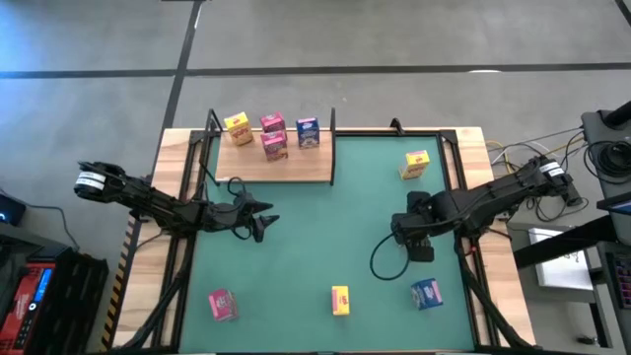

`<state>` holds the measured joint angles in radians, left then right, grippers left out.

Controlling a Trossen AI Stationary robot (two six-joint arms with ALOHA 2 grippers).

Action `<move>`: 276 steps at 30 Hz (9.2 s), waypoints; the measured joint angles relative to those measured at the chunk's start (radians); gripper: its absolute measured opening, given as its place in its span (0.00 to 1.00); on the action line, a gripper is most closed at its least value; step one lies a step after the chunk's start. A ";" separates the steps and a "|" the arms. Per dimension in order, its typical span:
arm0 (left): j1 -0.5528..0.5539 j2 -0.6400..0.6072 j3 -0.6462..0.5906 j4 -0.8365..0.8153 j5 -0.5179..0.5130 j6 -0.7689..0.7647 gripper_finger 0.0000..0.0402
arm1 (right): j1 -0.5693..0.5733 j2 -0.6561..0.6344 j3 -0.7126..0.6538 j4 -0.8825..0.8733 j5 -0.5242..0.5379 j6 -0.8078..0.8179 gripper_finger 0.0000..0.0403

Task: Stack cereal on shelf
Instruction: Put the top blue cereal box on the shelf aligned with the other blue cereal box

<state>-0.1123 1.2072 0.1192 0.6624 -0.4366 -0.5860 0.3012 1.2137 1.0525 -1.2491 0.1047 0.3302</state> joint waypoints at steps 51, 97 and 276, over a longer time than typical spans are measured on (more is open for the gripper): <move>0.000 0.000 0.000 0.002 -0.001 0.000 0.57 | -0.005 -0.002 -0.042 0.418 -0.026 -0.108 0.29; 0.000 -0.001 0.000 0.002 0.001 0.002 0.57 | -0.491 0.161 0.179 0.773 -0.026 -0.262 0.30; 0.003 0.000 0.147 -0.104 0.114 0.133 0.57 | -0.683 0.945 1.172 0.256 0.027 -0.769 0.48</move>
<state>-0.1093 1.2068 0.2661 0.5587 -0.3229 -0.4526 -0.3820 2.1582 2.2246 -0.9936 0.1314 -0.4387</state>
